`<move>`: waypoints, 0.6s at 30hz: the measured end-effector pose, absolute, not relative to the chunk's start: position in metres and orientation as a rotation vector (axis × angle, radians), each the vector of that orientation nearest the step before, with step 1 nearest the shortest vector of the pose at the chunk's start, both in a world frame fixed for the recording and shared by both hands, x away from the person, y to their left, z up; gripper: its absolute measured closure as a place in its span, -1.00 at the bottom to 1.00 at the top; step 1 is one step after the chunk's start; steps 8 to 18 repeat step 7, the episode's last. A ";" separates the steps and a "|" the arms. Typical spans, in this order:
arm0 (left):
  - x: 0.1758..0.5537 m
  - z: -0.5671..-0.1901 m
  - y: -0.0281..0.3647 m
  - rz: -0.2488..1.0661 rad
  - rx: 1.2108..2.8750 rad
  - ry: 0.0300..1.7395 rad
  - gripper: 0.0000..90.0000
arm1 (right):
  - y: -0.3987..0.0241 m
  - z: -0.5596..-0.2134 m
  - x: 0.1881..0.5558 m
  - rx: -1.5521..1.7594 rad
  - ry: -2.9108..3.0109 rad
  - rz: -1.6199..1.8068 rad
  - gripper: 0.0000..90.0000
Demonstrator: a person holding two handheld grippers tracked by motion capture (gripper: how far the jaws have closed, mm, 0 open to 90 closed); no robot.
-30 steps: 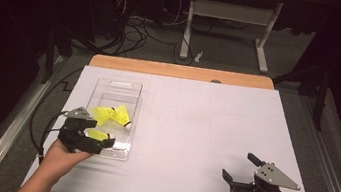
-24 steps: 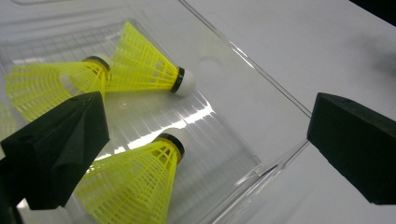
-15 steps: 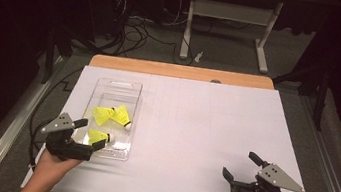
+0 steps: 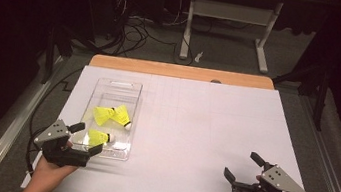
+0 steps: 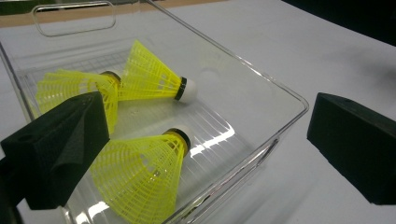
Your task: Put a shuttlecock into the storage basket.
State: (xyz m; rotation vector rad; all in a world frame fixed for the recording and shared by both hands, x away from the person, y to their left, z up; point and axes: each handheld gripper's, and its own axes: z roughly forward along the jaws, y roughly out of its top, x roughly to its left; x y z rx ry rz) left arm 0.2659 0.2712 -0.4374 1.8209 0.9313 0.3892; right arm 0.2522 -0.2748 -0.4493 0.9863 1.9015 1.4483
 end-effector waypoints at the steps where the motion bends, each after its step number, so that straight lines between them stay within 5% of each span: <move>1: 0.266 -0.438 0.271 0.384 1.826 0.933 -0.99 | -0.275 -0.449 0.252 0.983 1.900 1.448 -0.99; 18: 0.264 -0.437 0.271 0.397 1.818 0.935 -0.99 | -0.274 -0.447 0.250 0.967 1.880 1.476 -0.99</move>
